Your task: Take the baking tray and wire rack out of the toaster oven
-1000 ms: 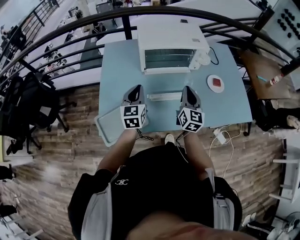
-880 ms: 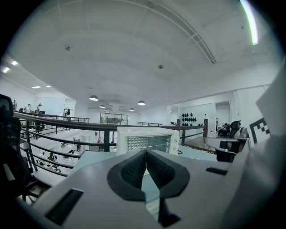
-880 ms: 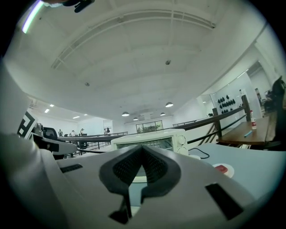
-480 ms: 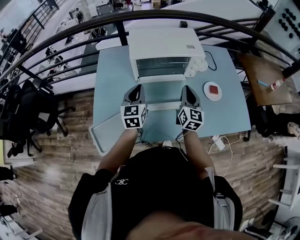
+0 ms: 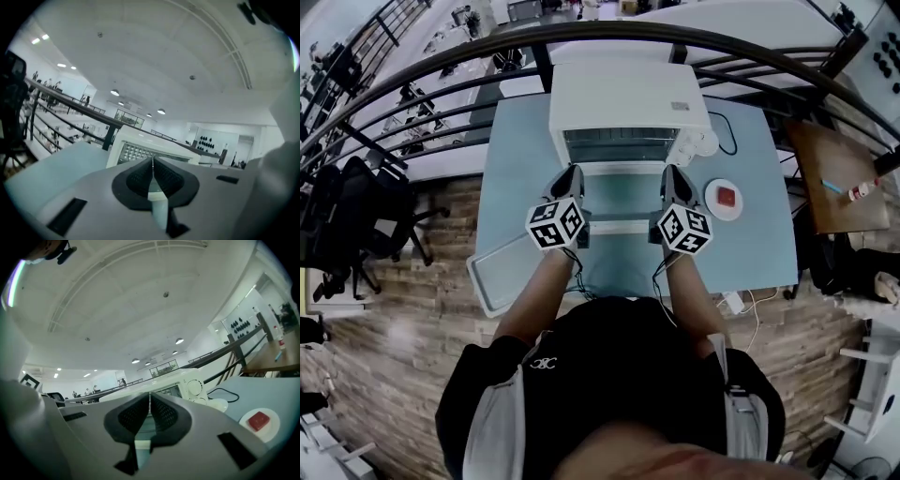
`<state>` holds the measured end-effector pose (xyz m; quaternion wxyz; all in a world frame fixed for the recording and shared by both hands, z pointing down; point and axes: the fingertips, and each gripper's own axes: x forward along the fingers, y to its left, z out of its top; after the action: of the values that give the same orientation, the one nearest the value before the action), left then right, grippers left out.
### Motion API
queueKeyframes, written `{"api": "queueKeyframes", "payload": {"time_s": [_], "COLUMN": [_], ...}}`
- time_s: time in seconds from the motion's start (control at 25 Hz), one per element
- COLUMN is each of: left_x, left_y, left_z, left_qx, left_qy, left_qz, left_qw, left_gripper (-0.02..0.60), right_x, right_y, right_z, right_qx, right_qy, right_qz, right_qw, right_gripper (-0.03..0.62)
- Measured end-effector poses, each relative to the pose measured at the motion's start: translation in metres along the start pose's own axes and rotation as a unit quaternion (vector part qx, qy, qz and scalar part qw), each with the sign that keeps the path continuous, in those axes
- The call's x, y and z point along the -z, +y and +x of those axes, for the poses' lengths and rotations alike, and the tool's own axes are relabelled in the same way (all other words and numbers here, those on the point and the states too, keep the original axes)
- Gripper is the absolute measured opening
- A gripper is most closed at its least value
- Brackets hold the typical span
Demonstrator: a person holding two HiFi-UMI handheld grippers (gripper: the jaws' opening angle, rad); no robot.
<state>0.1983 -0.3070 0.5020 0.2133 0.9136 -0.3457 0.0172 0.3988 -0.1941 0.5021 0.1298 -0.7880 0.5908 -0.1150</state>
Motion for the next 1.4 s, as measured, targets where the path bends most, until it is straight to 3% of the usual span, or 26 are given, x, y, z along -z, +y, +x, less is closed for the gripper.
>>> {"api": "queueKeyframes", "payload": {"time_s": [0.08,0.2,0.32,0.44,0.52,0.76,0.92,1.08,1.4], "left_x": [0.001,-0.001,0.007,0.018,0.022,0.026,0.033,0.037,0.037], "left_y": [0.005,0.011,0.018,0.028,0.036,0.060,0.077,0.083,0.098], "left_z": [0.010,0.023,0.037,0.053,0.062,0.088,0.104,0.119,0.137], "left_qx": [0.011,0.029,0.032,0.024,0.018,-0.004,-0.010,-0.014,-0.022], "left_qy": [-0.005,-0.026,-0.045,-0.051,-0.060,-0.099,-0.127,-0.132,-0.149], "left_qz": [-0.091,-0.236,-0.309,-0.349,-0.378,-0.462,-0.514,-0.526,-0.539], "left_qw": [0.9957,0.9709,0.9493,0.9354,0.9236,0.8813,0.8483,0.8403,0.8288], "left_gripper": [0.018,0.024,0.156,0.170,0.172,0.176,0.176,0.176,0.176], "right_x": [-0.002,-0.003,0.007,0.021,0.029,0.045,0.050,0.051,0.062], "right_y": [-0.002,-0.011,-0.027,-0.043,-0.052,-0.074,-0.081,-0.082,-0.083], "right_z": [0.010,0.026,0.038,0.052,0.060,0.087,0.105,0.125,0.151], "right_qx": [-0.017,-0.027,-0.026,-0.017,-0.009,0.001,-0.003,-0.013,-0.009], "right_qy": [0.002,0.016,0.028,0.035,0.041,0.041,0.029,0.013,0.008], "right_qz": [0.038,0.108,0.184,0.265,0.286,0.364,0.405,0.452,0.490], "right_qw": [0.999,0.994,0.982,0.964,0.957,0.930,0.914,0.892,0.871], "right_gripper": [0.044,0.114,0.156,0.192,0.193,0.201,0.207,0.207,0.185]}}
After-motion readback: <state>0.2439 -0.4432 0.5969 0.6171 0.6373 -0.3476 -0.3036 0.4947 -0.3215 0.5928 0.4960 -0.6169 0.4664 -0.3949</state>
